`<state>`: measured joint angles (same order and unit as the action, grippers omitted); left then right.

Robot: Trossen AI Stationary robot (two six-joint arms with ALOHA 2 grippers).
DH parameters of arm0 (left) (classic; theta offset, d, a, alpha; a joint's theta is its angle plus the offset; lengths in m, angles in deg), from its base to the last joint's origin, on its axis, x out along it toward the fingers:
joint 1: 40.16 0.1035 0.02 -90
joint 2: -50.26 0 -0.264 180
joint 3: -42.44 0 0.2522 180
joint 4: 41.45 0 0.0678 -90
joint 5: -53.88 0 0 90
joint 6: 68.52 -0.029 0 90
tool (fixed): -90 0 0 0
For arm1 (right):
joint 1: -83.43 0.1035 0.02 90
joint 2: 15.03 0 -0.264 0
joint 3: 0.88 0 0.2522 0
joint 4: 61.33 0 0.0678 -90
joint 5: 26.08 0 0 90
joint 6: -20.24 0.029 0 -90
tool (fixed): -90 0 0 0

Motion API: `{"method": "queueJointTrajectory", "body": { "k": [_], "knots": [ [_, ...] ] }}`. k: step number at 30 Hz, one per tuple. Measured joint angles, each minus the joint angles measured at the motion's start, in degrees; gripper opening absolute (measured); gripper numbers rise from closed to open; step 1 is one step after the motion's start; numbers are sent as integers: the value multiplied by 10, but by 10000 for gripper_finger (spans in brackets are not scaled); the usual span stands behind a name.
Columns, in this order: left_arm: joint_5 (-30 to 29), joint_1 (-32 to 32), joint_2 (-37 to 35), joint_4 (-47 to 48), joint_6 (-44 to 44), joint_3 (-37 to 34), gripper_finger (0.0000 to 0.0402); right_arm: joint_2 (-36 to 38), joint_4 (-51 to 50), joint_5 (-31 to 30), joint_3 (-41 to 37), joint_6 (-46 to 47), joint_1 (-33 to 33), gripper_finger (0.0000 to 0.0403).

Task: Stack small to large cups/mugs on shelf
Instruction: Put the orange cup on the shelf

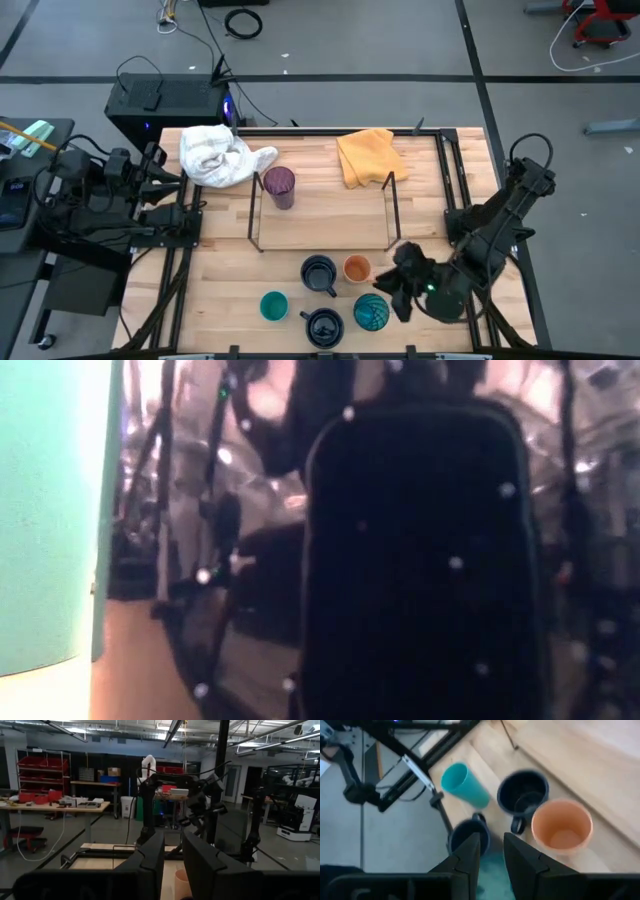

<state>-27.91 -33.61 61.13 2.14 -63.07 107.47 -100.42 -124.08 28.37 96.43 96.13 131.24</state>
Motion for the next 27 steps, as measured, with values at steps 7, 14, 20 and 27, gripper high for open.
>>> {"method": "queueJointTrajectory", "body": {
  "k": [7, 14, 20, 27],
  "knots": [
    [0, 0, 0, 0, 0, 0, 77, -14, -22, 3, 0, 24, 37, 94],
    [0, 0, 0, 0, 0, 0, 77, -38, -21, 37, 0, -21, 42, 94],
    [0, 0, 0, 0, 29, 0, 74, -60, -20, 69, 0, -26, 37, 94],
    [0, 0, 0, 0, 32, 0, 79, -52, -14, 21, 0, -24, 9, 94]
  ]
}}
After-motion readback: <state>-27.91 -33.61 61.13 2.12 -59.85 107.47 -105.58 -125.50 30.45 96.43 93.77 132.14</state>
